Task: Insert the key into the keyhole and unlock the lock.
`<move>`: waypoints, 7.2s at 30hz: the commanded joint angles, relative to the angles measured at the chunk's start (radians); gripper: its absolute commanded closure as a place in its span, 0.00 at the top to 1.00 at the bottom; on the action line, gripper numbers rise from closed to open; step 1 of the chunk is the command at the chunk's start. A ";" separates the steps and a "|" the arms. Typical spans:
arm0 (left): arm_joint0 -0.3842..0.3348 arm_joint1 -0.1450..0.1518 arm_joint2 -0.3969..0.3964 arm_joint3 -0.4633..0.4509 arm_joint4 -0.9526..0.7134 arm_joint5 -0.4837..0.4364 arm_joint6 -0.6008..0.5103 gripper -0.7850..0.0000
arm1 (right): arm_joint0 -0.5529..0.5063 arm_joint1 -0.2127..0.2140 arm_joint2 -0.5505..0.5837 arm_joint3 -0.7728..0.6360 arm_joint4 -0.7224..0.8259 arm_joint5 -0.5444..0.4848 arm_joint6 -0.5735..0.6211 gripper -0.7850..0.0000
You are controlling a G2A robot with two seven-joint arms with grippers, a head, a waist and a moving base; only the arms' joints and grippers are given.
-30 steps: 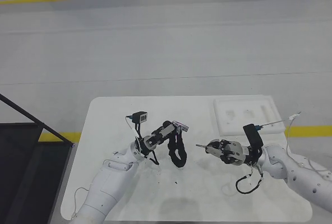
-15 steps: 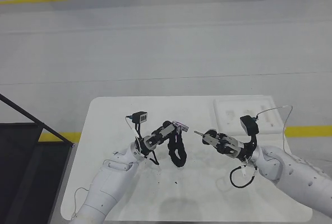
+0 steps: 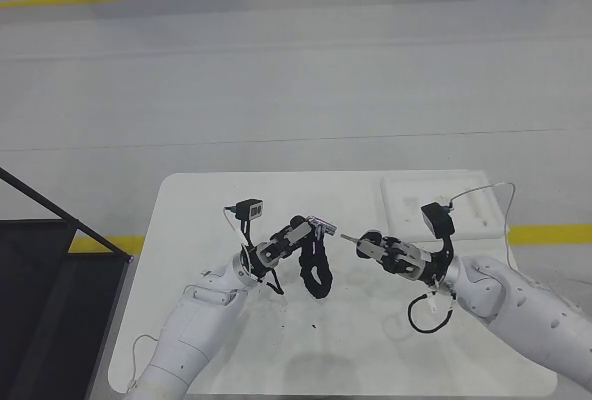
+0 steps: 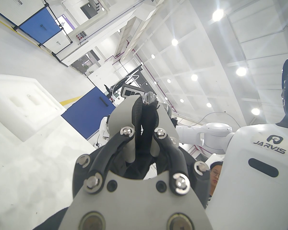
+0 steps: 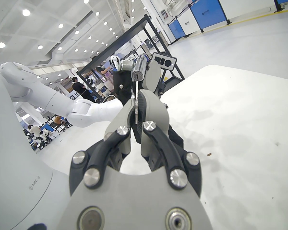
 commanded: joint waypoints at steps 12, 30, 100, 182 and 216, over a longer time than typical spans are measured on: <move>0.000 0.000 0.000 0.000 0.000 0.000 0.000 0.00 | -0.062 0.003 0.092 -0.033 0.097 0.040 0.131 0.00; 0.000 0.000 0.000 0.000 0.000 0.000 0.000 0.00 | -0.134 0.003 0.215 -0.098 0.134 0.112 0.280 0.00; 0.000 0.000 0.000 0.000 0.000 0.000 0.000 0.00 | -0.239 -0.121 0.412 -0.057 0.188 0.092 0.510 0.00; 0.000 0.000 0.000 0.000 0.000 0.000 0.000 0.00 | -0.226 -0.204 0.508 -0.041 0.309 0.143 0.804 0.00; 0.000 0.000 0.000 0.000 0.000 0.000 0.000 0.00 | -0.207 -0.220 0.537 -0.067 0.335 0.204 0.910 0.00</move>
